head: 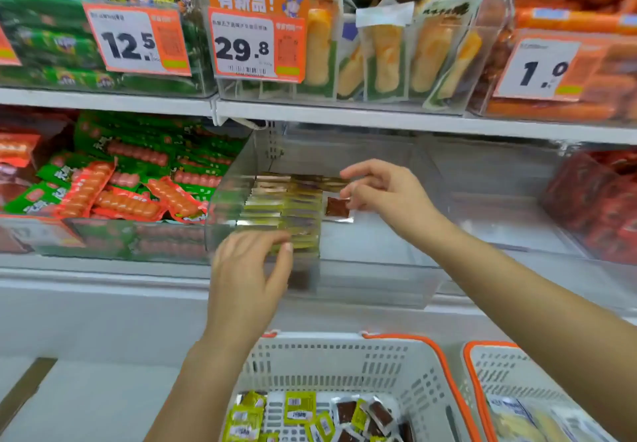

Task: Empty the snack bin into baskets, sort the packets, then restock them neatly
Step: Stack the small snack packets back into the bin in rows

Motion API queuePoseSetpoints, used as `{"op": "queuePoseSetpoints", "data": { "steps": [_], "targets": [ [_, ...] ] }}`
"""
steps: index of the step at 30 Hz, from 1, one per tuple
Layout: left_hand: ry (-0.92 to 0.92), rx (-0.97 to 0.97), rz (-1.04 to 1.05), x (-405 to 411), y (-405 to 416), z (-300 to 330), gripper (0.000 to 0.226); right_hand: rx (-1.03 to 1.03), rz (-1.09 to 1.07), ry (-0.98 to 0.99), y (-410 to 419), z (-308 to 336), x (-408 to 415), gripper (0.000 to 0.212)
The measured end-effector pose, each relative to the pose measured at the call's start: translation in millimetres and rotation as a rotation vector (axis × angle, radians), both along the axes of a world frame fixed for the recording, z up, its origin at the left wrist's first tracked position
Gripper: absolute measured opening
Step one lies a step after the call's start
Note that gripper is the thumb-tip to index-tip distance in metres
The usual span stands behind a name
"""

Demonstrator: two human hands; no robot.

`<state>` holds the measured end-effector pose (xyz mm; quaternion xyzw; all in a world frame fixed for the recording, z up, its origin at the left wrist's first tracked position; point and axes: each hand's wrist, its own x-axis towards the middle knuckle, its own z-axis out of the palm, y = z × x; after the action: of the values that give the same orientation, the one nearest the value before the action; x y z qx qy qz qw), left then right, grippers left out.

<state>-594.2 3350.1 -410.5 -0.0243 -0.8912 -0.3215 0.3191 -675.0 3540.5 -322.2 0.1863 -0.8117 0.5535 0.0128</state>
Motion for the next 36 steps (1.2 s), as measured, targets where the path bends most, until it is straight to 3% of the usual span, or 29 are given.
{"op": "queuePoseSetpoints", "data": {
  "steps": [2, 6, 9, 13, 18, 21, 24, 29, 32, 36],
  "targets": [
    [-0.006, 0.048, -0.033, 25, -5, -3, 0.031, 0.001, 0.093, 0.006, 13, -9, 44, 0.024],
    [-0.329, 0.199, -0.096, 67, -10, -49, 0.018, 0.154, 0.205, -0.192, 29, -101, 98, 0.025],
    [-0.659, 0.123, -0.153, 87, -14, -110, 0.015, 0.421, 0.243, -0.331, 39, -200, 119, 0.018],
    [-1.051, 0.0, -0.205, 103, -20, -199, 0.012, 0.79, 0.35, -0.384, 46, -307, 135, 0.024],
    [-1.366, -0.214, -0.278, 101, -7, -300, 0.034, 1.084, 0.441, -0.457, 60, -388, 136, 0.054],
    [-1.395, -0.27, -0.384, 94, 18, -340, 0.052, 1.267, 0.522, -0.368, 62, -428, 133, 0.073],
    [-1.305, -0.339, -0.41, 85, 41, -367, 0.064, 1.249, 0.475, -0.174, 55, -460, 128, 0.089],
    [-1.213, -0.589, -0.367, 83, 58, -389, 0.073, 1.187, 0.339, 0.043, 46, -487, 124, 0.058],
    [-1.265, -0.452, -0.358, 86, 60, -390, 0.069, 1.19, 0.299, -0.068, 47, -484, 123, 0.063],
    [-1.322, -0.124, -0.32, 85, 52, -383, 0.043, 0.94, 0.185, -0.282, 42, -473, 125, 0.065]
  ]
}}
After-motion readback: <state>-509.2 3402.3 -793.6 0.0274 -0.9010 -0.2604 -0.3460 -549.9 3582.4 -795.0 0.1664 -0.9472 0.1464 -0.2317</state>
